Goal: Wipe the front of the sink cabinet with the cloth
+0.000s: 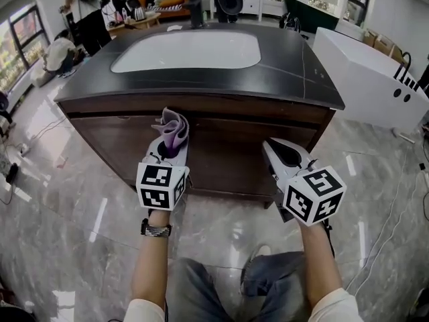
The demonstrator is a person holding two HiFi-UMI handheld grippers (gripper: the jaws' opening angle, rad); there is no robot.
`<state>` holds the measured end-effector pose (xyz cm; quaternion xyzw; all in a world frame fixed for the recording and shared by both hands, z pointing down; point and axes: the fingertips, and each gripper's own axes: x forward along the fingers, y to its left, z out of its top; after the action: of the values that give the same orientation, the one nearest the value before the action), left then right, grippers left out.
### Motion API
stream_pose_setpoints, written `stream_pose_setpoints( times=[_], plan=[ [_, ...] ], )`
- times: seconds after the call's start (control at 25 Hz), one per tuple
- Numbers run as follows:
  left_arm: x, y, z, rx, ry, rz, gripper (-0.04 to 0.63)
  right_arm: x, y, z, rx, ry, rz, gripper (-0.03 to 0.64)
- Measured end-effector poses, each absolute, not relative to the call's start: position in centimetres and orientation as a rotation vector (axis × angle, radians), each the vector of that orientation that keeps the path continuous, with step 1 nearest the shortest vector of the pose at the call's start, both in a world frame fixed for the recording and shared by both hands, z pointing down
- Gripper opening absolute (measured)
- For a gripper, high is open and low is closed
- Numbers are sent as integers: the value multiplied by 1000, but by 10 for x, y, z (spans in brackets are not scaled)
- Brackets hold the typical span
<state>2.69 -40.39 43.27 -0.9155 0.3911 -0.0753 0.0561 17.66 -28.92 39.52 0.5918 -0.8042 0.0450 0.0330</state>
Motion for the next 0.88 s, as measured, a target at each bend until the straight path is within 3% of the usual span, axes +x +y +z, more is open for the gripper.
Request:
stream_pose_setpoints(
  times=[0.88],
  plan=[
    [197, -310, 443, -3004, 622, -246, 44, 275, -221, 402, 2086, -2233, 176, 6]
  ],
)
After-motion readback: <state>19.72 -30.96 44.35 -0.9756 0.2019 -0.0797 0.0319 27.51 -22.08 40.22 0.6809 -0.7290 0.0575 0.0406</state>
